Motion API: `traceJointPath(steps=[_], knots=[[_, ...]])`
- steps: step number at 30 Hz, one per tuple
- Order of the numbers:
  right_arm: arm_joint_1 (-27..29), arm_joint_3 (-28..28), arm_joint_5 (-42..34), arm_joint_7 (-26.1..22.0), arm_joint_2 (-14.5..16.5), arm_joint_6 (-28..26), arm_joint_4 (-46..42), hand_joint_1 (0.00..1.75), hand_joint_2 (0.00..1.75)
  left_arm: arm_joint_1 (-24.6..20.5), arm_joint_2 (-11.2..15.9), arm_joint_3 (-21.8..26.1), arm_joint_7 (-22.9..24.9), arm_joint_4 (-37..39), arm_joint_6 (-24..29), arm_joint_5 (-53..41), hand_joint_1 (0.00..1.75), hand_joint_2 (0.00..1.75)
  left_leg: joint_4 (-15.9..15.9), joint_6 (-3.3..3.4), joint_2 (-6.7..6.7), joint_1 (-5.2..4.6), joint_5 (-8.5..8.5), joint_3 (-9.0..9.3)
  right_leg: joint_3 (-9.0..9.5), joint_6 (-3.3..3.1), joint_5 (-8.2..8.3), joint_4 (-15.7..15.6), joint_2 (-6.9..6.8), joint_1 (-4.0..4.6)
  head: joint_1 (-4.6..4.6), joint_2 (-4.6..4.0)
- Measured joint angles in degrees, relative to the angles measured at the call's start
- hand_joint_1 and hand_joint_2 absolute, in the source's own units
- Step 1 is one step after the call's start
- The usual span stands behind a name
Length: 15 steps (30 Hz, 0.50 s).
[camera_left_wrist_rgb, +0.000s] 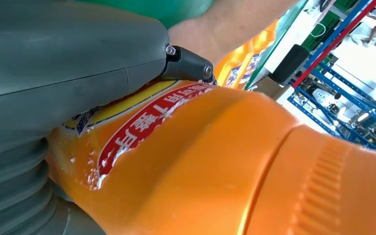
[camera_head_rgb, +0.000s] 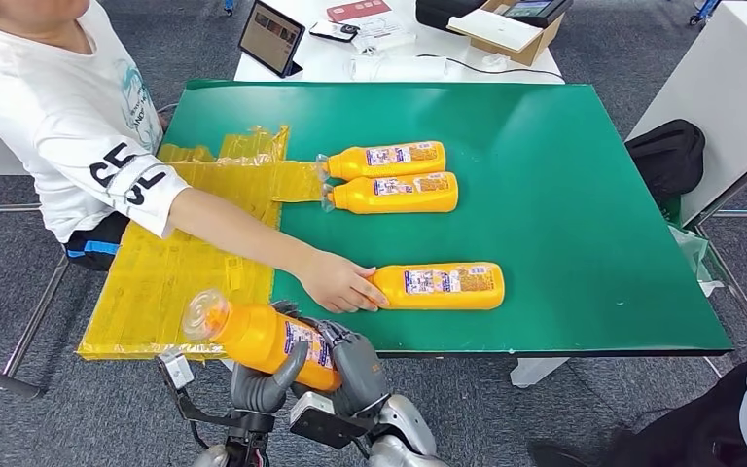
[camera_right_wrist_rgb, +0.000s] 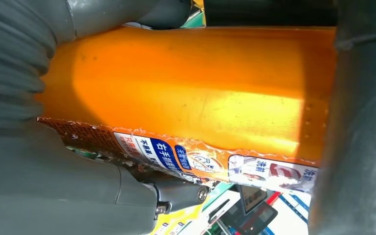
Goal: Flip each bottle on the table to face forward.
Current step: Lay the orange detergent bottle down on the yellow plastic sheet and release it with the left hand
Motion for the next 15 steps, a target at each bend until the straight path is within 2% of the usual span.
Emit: traceJointPath(steps=[3,4,5,7,8,9,12,15], knots=[[-0.02,0.01,-0.04,0.00,0.13,-0.53,0.19,1.75,1.75,-0.03,0.00,0.05,0.00,-0.02,-0.08,0.14,1.75,1.75,0.00,0.00,0.00,0.00,0.00,0.00,0.00,0.00,0.00,0.00,0.00,0.00,0.01,0.00],[-0.02,0.01,-0.06,0.00,0.16,-0.66,0.21,1.55,1.75,-0.04,0.00,0.05,0.00,-0.03,-0.09,0.16,1.75,1.75,0.00,0.00,0.00,0.00,0.00,0.00,0.00,0.00,0.00,0.00,0.00,0.00,0.01,0.00],[-0.02,0.01,-0.08,0.00,0.20,-0.70,0.23,1.11,1.75,-0.05,0.00,0.05,0.00,-0.04,-0.09,0.20,1.75,1.75,0.00,0.00,0.00,0.00,0.00,0.00,0.00,0.00,0.00,0.00,0.00,0.00,0.01,-0.01],[0.00,0.02,-0.21,-0.01,0.25,-0.73,0.28,0.24,0.87,-0.13,0.00,0.05,0.00,-0.07,-0.09,0.25,1.75,1.75,0.00,0.00,-0.01,0.00,0.00,0.00,0.01,0.00,0.00,0.00,0.00,0.00,0.01,-0.01],[0.03,0.03,-0.46,-0.01,0.29,-0.66,0.29,0.00,0.44,-0.18,0.00,0.05,-0.01,-0.09,-0.09,0.25,1.75,1.75,0.00,0.00,-0.01,0.00,0.00,0.00,0.01,0.00,0.00,0.00,0.00,0.00,0.01,-0.01],[0.05,0.04,-0.86,0.03,0.33,-0.43,0.31,0.00,0.00,-0.24,0.00,0.04,-0.10,-0.14,0.00,0.13,1.75,1.75,0.00,0.00,-0.01,0.00,0.00,0.00,0.01,0.00,0.00,0.00,0.00,-0.01,0.01,0.00],[0.04,0.04,-2.47,0.66,0.41,1.50,0.20,0.00,0.00,-0.32,0.00,-0.01,-1.30,-0.52,1.90,-1.71,1.75,1.75,0.00,0.00,-0.01,0.00,0.00,-0.01,0.01,0.00,0.00,0.00,0.00,0.00,0.00,0.00],[0.13,0.00,-3.79,1.49,0.39,3.87,-0.77,0.00,0.00,-0.48,-0.02,0.01,-3.95,-1.48,6.21,-5.28,1.75,1.75,0.00,0.00,-0.01,0.00,0.00,-0.01,0.00,0.00,0.01,0.00,0.00,0.00,0.00,0.00]])
